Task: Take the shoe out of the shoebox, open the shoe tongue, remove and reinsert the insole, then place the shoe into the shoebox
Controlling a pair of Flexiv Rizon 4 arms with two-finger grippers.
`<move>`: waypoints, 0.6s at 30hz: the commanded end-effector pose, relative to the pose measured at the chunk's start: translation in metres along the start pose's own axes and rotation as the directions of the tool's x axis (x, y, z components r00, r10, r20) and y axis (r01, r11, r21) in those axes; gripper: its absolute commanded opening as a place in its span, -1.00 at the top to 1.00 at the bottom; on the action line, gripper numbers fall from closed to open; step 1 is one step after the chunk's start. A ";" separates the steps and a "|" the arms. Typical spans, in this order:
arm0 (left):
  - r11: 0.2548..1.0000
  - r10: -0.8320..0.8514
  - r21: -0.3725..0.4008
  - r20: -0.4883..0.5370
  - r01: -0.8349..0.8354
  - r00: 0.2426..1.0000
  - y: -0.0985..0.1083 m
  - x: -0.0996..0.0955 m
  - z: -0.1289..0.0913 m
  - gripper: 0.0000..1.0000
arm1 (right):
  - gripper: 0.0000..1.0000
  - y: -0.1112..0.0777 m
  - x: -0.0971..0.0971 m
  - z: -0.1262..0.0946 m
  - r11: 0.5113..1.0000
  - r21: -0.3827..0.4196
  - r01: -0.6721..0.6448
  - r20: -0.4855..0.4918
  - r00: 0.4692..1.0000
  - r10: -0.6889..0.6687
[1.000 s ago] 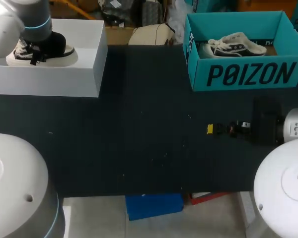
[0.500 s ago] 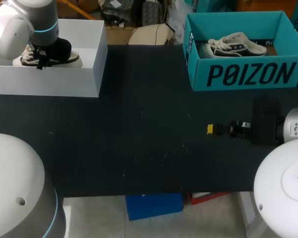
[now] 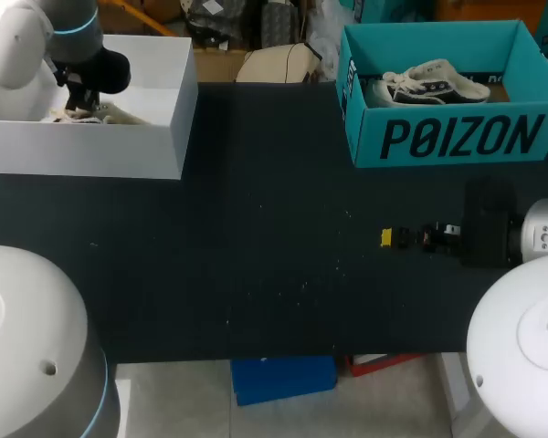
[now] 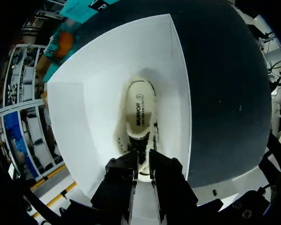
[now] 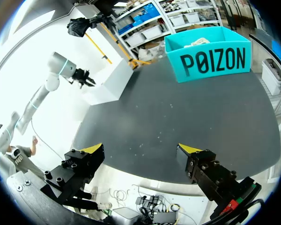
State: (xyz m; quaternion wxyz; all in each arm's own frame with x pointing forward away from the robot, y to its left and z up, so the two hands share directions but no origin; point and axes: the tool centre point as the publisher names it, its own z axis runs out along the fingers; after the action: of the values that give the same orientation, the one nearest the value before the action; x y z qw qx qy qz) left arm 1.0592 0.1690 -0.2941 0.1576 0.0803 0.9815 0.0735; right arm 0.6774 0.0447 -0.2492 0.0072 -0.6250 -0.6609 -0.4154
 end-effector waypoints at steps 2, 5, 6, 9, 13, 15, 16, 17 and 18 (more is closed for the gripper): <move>0.998 -0.023 0.052 0.016 0.022 1.000 0.000 0.016 -0.045 0.76 | -1.00 0.001 -0.001 -0.001 1.000 0.008 -0.003 -0.003 1.000 0.003; 0.997 -0.047 0.068 0.020 0.045 0.999 -0.009 0.018 -0.062 0.70 | -1.00 0.001 -0.001 -0.001 1.000 0.008 -0.003 -0.003 1.000 0.003; 0.995 -0.064 0.080 0.015 0.063 0.998 -0.012 0.018 -0.067 0.52 | -1.00 0.001 -0.001 -0.001 1.000 0.008 -0.003 -0.003 1.000 0.003; 0.991 -0.093 0.100 -0.004 0.093 0.996 -0.025 0.018 -0.081 0.20 | -1.00 0.001 -0.001 -0.001 1.000 0.008 -0.003 -0.003 1.000 0.003; 0.987 -0.088 0.132 -0.014 0.089 0.996 -0.049 0.021 -0.090 -0.22 | -1.00 0.001 -0.001 -0.001 1.000 0.008 -0.003 -0.003 1.000 0.003; 0.986 -0.088 0.141 -0.024 0.091 0.996 -0.062 0.023 -0.094 -0.44 | -1.00 0.001 -0.001 -0.001 1.000 0.008 -0.003 -0.003 1.000 0.003; 0.984 -0.093 0.152 -0.031 0.097 0.995 -0.069 0.025 -0.095 -0.46 | -1.00 0.001 -0.001 -0.001 1.000 0.008 -0.003 -0.003 1.000 0.003; 0.983 -0.094 0.153 -0.035 0.098 0.995 -0.077 0.027 -0.097 -0.44 | -1.00 0.001 -0.001 -0.001 1.000 0.008 -0.003 -0.003 1.000 0.003; 0.984 -0.093 0.151 -0.036 0.097 0.995 -0.085 0.028 -0.098 -0.40 | -1.00 0.001 -0.001 -0.001 1.000 0.008 -0.003 -0.003 1.000 0.003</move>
State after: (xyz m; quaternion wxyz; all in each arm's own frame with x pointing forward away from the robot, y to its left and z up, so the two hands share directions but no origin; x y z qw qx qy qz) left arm 0.9933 0.0940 -0.2244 0.1391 0.0461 0.9890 -0.0196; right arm 0.6774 0.0447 -0.2492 0.0072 -0.6250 -0.6609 -0.4154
